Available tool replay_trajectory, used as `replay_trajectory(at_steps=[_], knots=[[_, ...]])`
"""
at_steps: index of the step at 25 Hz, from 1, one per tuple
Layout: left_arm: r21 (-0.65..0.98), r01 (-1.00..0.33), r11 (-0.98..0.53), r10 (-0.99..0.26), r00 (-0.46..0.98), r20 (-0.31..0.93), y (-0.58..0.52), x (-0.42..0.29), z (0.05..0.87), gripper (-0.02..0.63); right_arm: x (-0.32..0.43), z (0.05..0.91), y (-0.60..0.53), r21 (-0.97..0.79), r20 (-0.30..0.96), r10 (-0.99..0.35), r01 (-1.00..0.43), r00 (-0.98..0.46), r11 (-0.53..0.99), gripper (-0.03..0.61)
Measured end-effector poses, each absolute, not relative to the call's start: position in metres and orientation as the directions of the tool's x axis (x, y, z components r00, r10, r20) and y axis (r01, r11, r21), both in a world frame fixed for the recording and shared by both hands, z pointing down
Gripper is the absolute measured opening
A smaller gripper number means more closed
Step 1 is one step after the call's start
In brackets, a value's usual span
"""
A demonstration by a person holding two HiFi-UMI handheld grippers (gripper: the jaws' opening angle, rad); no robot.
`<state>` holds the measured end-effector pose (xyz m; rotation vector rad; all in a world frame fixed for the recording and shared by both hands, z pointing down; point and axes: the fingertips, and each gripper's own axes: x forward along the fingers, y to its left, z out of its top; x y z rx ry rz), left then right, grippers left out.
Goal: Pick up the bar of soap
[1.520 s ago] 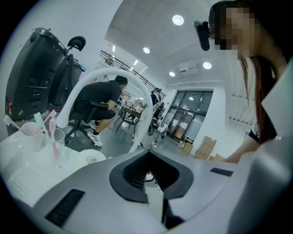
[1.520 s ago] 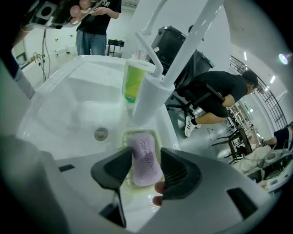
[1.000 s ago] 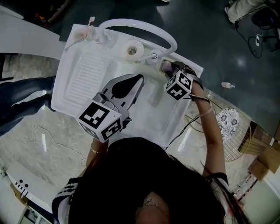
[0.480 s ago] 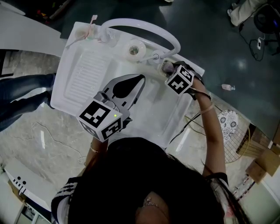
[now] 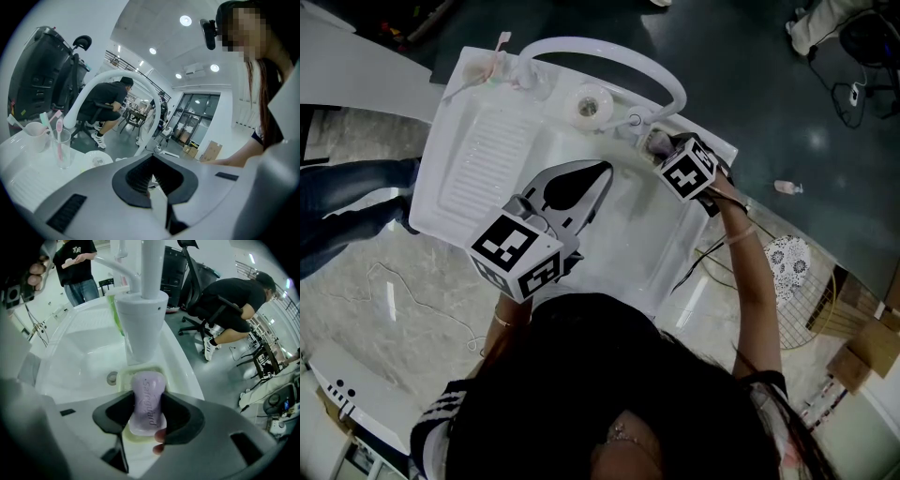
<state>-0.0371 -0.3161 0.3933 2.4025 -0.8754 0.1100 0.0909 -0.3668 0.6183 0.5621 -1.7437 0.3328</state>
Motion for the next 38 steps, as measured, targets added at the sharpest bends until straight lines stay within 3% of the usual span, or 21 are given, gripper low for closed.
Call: replay_trajectory(at_steps=[19, 38], knots=[[0.440, -0.585, -0.681, -0.535, 0.808, 0.247, -0.300, -0.022, 0.373, 0.006, 0.100, 0.585, -0.364, 0.043, 0.882, -0.369, -0.730, -0.293, 0.682, 0.186], [0.360, -0.527, -0.770, -0.481, 0.850, 0.214, -0.246, 0.003, 0.342, 0.006, 0.111, 0.511, -0.325, -0.022, 0.735, -0.548, -0.822, -0.399, 0.569, 0.186]])
